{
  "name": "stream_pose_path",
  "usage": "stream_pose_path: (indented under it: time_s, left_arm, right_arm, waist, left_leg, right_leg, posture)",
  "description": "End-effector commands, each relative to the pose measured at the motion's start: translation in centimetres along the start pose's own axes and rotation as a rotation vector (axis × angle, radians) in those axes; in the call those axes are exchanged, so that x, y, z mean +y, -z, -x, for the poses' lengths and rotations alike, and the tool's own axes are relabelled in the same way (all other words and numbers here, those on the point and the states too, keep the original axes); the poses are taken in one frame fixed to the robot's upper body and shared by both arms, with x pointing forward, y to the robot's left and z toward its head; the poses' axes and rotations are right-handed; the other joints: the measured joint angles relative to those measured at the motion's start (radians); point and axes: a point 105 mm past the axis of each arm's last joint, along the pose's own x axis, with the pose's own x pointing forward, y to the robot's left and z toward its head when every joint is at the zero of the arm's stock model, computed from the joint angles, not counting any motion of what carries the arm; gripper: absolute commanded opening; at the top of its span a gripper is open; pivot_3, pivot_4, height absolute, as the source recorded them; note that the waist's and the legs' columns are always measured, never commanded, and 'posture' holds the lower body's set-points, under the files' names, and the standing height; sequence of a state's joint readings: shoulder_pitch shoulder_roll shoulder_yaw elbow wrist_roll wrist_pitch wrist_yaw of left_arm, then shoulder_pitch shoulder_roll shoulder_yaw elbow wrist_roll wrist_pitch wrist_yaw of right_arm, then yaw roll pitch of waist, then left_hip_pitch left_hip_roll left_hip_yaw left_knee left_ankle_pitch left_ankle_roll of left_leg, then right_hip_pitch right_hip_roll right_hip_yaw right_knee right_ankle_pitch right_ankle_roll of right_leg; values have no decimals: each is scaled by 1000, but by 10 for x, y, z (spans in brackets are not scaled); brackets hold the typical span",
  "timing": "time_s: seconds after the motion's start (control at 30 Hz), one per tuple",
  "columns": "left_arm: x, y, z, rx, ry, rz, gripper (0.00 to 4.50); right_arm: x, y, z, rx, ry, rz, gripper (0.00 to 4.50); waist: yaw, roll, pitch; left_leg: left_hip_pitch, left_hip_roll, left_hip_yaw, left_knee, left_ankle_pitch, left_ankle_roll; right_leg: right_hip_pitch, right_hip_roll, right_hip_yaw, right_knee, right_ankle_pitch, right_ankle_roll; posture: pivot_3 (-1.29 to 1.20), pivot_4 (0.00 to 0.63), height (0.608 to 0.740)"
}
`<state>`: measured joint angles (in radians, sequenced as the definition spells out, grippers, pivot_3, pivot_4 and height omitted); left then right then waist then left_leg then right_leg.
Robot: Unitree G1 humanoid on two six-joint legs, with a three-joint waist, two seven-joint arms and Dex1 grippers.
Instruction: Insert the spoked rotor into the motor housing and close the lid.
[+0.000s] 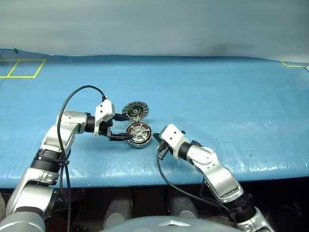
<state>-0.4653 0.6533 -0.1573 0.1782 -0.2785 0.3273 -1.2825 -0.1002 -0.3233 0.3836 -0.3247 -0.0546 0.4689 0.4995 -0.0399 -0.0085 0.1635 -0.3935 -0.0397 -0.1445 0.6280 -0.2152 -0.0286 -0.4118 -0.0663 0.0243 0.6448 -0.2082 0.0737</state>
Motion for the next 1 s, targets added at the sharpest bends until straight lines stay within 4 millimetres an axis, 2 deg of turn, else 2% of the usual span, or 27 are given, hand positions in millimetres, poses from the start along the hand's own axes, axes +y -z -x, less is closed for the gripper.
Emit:
stream_pose_path:
  time_s: [0.03, 0.27, 0.5, 0.77, 1.0]
  left_arm:
    - [-4, -9, 11, -34, -12, -21, 4292]
    - [-16, -5, 15, -68, -28, 17, 4292]
    - [-23, 5, 17, -82, -67, 56, 4292]
    - [-24, 12, 19, -83, -119, 71, 4292]
    - [-23, 12, 18, -94, -137, 73, 4292]
  right_arm:
    - [-6, -16, 3, -48, 25, 41, 0]
    - [-4, -38, 0, -116, -10, 83, 0]
    - [5, -43, -17, -128, -77, 79, 0]
    - [15, -25, -32, -79, -124, 17, 0]
    - [19, -8, -37, -36, -125, -23, 0]
  waist:
    - [-2, 0, 0]
    - [-2, 0, 0]
    - [-1, 0, 0]
    - [0, 0, 0]
    - [-7, 0, 0]
  left_leg:
    - [0, 0, 0, 0, 0, 0]
    - [0, 0, 0, 0, 0, 0]
    - [0, 0, 0, 0, 0, 0]
    - [0, 0, 0, 0, 0, 0]
    - [2, 2, 0, 0, 0, 0]
  right_leg:
    - [0, 0, 0, 0, 0, 0]
    - [0, 0, 0, 0, 0, 0]
    - [0, 0, 0, 0, 0, 0]
    - [0, 0, 0, 0, -1, -2]
    - [1, 1, 0, 1, -1, -4]
  posture:
    - [0, 150, 740]
    - [0, 150, 740]
    - [0, 150, 740]
    - [0, 150, 740]
    - [0, 150, 740]
